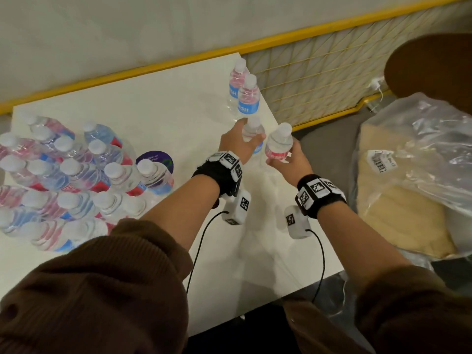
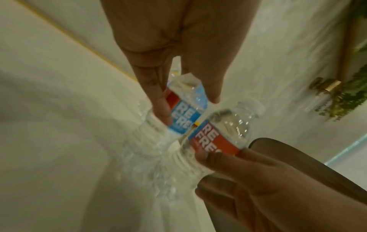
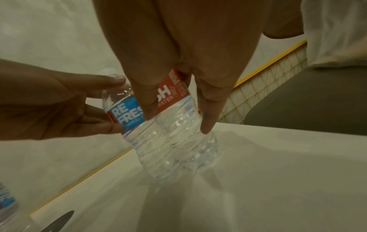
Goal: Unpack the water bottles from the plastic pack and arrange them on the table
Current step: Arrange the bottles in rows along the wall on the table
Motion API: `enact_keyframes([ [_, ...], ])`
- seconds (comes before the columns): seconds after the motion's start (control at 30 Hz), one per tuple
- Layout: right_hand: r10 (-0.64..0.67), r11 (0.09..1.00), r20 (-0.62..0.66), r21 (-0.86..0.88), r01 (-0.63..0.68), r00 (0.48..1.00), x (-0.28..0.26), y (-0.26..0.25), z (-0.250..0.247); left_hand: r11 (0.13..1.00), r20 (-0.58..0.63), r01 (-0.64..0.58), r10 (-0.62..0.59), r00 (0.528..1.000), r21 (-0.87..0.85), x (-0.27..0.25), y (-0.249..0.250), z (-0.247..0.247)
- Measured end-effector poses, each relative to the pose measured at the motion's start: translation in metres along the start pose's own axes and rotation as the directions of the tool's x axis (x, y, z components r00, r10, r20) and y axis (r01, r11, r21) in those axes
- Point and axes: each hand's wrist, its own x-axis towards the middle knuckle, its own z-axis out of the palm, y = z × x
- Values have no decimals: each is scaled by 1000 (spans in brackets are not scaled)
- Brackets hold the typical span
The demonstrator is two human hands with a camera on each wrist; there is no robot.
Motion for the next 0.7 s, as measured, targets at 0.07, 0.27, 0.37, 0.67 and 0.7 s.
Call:
enact_keyframes([
  [0.07, -3, 999, -49, 53, 6, 999, 7, 2, 5, 999, -2, -37, 37, 999, -34, 4, -9, 9],
  [0.27, 21, 995, -48, 95, -16, 999, 23, 11, 6, 999, 49, 37, -35, 998, -37, 28, -40, 28],
  [0.37, 37, 995, -16, 89, -36, 999, 34, 14, -2, 1000, 31, 8, -8, 999, -11, 46, -48, 32],
  [0.67, 37, 997, -77, 77, -31, 996, 48, 12, 12, 1000, 28, -15, 16, 999, -14, 74, -66, 37],
  [0.7, 33, 995, -106, 96, -23, 994, 49, 12, 14, 1000, 7, -5, 5, 1000, -30, 75, -67, 38],
])
